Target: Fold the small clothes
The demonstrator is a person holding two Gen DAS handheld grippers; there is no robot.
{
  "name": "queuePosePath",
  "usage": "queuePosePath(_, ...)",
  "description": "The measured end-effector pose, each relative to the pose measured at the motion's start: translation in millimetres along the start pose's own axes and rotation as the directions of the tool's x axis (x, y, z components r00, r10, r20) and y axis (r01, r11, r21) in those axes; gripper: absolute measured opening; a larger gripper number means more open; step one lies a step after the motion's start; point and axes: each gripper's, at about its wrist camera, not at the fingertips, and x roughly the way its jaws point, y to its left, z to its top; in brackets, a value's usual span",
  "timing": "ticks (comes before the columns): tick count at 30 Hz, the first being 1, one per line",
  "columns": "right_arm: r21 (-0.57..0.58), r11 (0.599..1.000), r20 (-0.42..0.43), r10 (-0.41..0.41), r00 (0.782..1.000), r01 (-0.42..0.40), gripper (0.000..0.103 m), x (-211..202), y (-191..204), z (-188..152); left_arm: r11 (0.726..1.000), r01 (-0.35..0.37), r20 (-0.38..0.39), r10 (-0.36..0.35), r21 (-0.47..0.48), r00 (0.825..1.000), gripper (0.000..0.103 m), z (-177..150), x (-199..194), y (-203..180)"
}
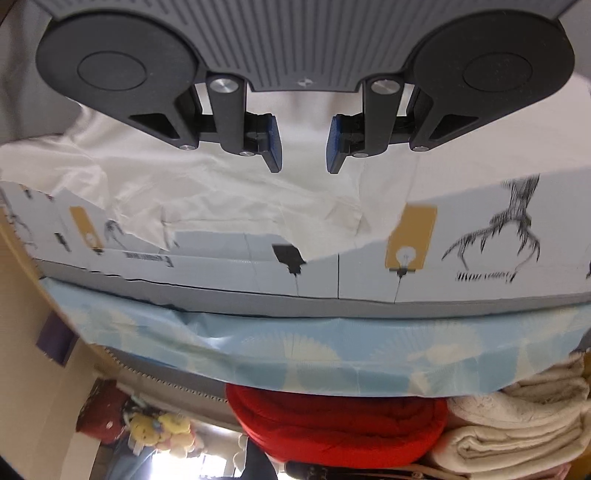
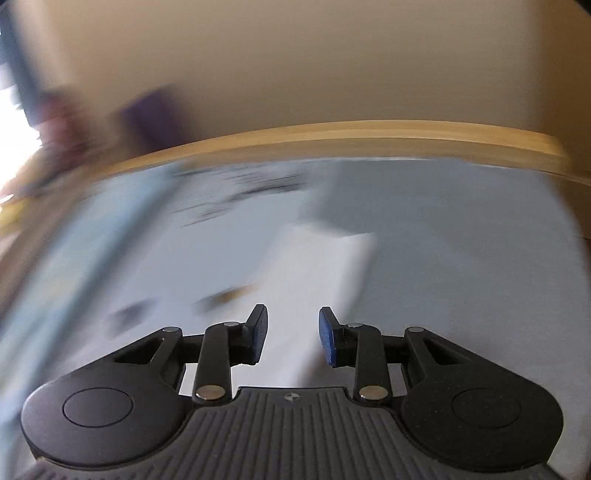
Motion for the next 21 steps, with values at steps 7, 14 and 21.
queuePosePath(7,-0.415,0.668,-0.452,0.437,0.778,-0.617,0.053,-101,43,-92,0.979,0.204,-0.156,-0.206,-0.026,0.966,0.036,-97,-8,-13)
queuePosePath(14,-0.653,0.373,-0.637,0.201,0.744,-0.659,0.053,-112,33,-213,0.976,0.148,-0.195,-0.116,0.157,0.974,0.028,-152,24,-54)
queuePosePath(21,-0.641,0.368,-0.666,0.168,0.727,-0.673,0.039,-105,36,-213,0.95,0.161,-0.12,-0.133,0.268,0.984,0.002,-144,-53,-40)
